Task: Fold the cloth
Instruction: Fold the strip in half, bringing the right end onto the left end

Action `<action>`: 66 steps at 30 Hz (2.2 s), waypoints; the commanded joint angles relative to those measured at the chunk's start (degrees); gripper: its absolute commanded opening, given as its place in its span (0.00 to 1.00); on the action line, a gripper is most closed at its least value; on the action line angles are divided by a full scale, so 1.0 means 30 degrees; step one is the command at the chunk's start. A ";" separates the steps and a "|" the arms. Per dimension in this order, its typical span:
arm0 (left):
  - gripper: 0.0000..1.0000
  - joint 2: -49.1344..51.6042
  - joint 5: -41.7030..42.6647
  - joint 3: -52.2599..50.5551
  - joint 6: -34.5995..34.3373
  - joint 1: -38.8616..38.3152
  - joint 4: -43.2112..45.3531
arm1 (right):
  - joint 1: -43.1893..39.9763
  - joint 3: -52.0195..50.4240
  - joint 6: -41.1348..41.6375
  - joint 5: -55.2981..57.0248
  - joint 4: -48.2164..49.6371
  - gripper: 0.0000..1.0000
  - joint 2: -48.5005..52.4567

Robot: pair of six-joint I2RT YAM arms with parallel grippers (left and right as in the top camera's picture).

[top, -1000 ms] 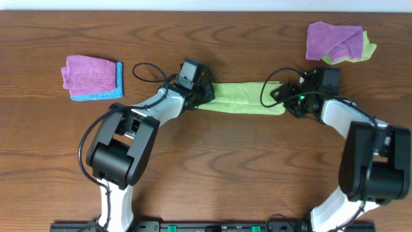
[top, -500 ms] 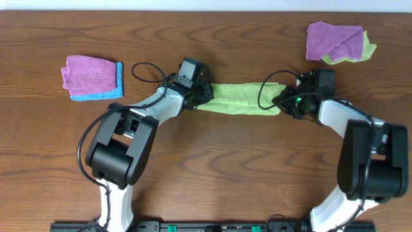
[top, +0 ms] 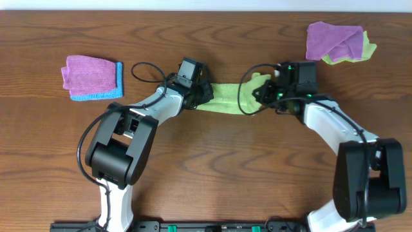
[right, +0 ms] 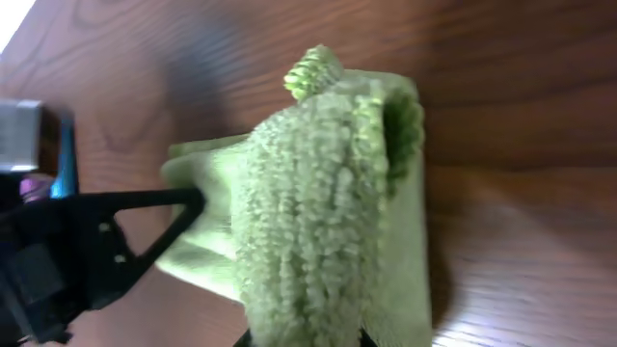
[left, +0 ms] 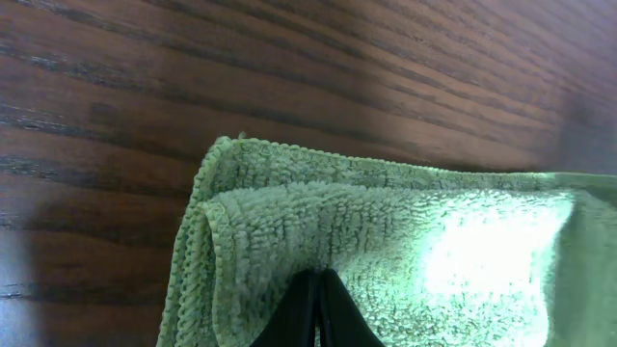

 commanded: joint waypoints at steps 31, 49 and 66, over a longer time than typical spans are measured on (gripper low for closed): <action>0.06 -0.0561 -0.0015 0.3293 0.3104 0.1370 -0.3971 | 0.3067 0.1647 0.1086 0.0991 0.0896 0.01 -0.0124; 0.06 -0.2426 -0.0007 0.3286 0.3949 0.3206 -0.5180 | 0.4481 0.2025 0.1239 0.2200 0.1501 0.01 -0.0066; 0.06 -0.3621 -0.0051 0.3286 0.4517 0.4830 -0.7227 | 0.6113 0.5115 0.1727 0.2506 0.1129 0.01 0.3446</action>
